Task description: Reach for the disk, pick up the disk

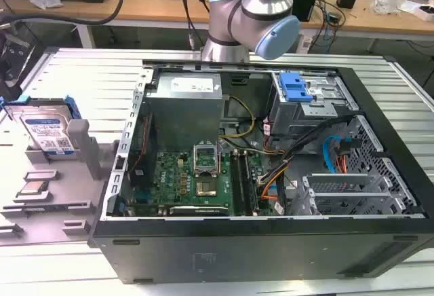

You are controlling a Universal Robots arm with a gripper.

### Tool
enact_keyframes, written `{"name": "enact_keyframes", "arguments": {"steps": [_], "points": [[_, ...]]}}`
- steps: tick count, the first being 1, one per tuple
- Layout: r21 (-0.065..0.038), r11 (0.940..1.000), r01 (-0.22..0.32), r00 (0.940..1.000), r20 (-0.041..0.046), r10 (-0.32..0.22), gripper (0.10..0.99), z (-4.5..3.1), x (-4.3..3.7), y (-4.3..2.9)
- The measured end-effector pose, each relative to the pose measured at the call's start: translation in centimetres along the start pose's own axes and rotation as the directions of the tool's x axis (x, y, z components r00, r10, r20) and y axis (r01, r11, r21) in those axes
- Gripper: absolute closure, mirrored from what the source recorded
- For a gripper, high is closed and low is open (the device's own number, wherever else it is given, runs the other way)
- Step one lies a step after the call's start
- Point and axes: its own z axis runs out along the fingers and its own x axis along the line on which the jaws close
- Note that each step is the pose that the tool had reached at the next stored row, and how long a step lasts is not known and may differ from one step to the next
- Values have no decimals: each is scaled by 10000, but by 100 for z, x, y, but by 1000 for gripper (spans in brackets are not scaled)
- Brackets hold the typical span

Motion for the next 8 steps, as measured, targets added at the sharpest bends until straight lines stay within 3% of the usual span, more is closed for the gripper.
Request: {"name": "enact_keyframes", "arguments": {"steps": [4,8], "points": [[0,9982,604,9982,-23,-604,980,0,0,0],[-4,9872,1593,9872,-61,-1593,980,0,0,0]]}}
